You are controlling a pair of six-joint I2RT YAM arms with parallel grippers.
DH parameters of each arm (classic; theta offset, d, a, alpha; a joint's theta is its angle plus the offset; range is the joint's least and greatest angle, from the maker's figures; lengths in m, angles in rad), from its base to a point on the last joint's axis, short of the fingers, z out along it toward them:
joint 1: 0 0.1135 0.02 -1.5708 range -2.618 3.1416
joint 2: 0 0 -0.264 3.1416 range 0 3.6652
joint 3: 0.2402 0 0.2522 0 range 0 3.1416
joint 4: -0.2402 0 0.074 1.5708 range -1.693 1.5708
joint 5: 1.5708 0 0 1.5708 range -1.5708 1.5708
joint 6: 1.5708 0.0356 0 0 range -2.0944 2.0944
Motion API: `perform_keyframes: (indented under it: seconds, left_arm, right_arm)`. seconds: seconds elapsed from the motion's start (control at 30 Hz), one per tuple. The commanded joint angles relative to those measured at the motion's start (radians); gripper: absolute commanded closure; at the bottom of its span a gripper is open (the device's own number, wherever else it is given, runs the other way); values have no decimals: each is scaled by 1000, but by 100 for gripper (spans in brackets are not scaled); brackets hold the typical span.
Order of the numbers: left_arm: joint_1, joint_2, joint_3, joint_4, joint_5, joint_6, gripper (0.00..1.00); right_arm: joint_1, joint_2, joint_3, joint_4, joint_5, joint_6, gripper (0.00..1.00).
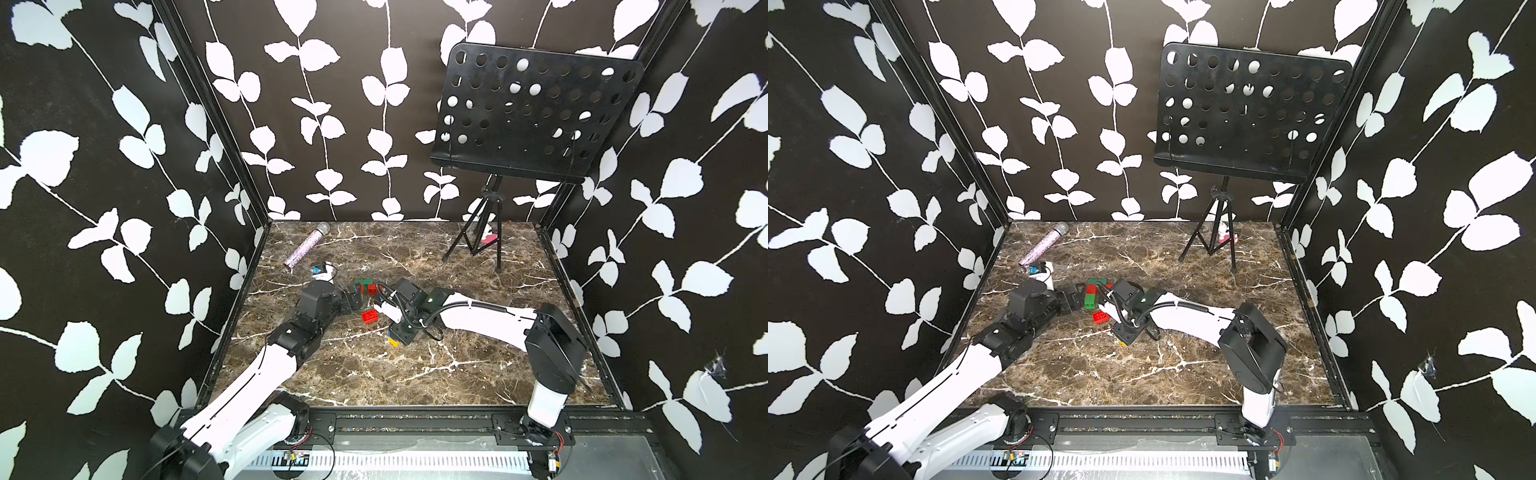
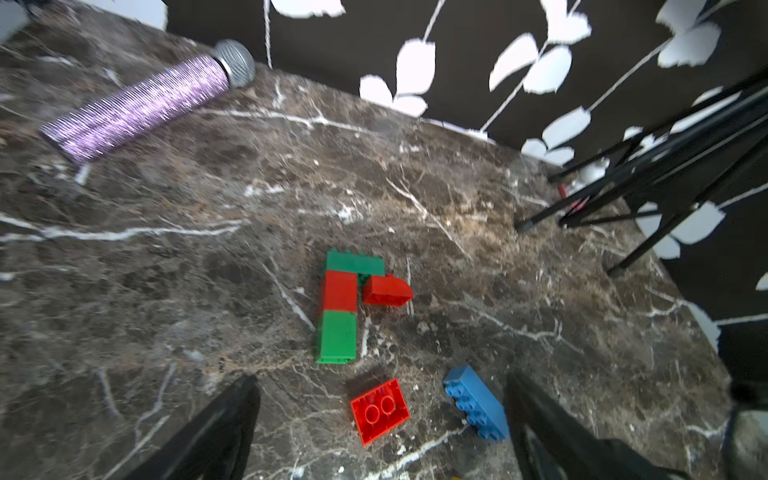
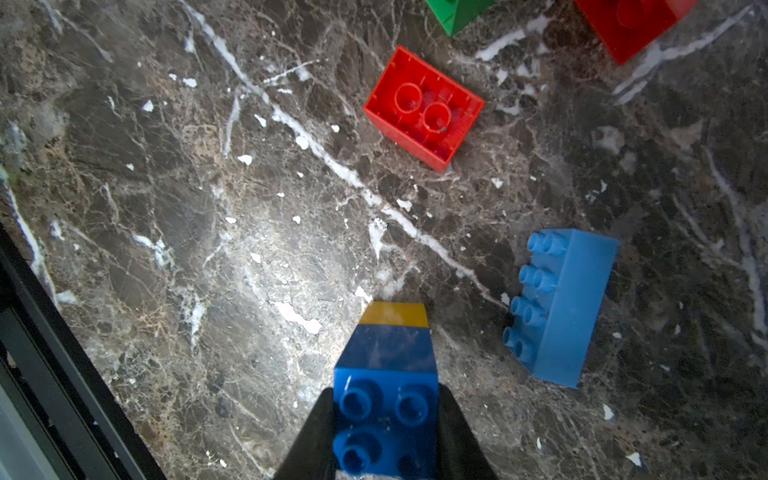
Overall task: Assemble the letter r with lego
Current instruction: Assemble the lego brick with the lego brick, then pick up the lego brick from the center of the board.
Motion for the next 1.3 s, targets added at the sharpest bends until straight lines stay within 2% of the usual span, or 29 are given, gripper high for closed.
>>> perform_keyframes:
  seconds: [0.0,0.1,0.23,0.47,0.63,0.73,0.87,0.97,1.07,1.1,1.23,1.27]
  left_arm:
    - [23,-52,-7,-62,-31,1,6]
    - [31,-72,-9,-87,-37,1,5]
    - [34,-82,-15,-99,-38,-8,5]
    - [38,-78,-16,-92,-35,-12,4]
    - [38,-78,-6,-104,-35,-6,5]
    - [39,-95,2,-123,-48,2,5]
    - [42,-134,18,-154,-60,11,2]
    - [43,-166,36,-177,-80,15,1]
    - [45,-196,49,-198,-140,-8,1]
    - [45,-207,47,-198,-161,-17,1]
    - [45,-259,30,-162,-165,-2,1]
    - [47,-278,22,-153,-171,-10,1]
  right_arm:
    - [20,72,-34,-110,-33,-14,84]
    - [21,86,-12,-117,-41,-28,77]
    - [22,71,-22,-102,-28,-23,60]
    - [21,-5,-17,-57,-13,-2,45]
    - [21,-63,-9,-8,13,12,40]
    - [20,-117,30,-15,78,13,39]
    - [20,-257,29,25,186,-4,41]
    - [21,-374,21,72,220,-43,41]
    - [18,-481,9,152,256,-76,46]
    - [14,-515,6,193,254,-90,51]
    - [-11,-616,-95,378,289,-58,95]
    - [-25,-641,-129,419,277,-31,100]
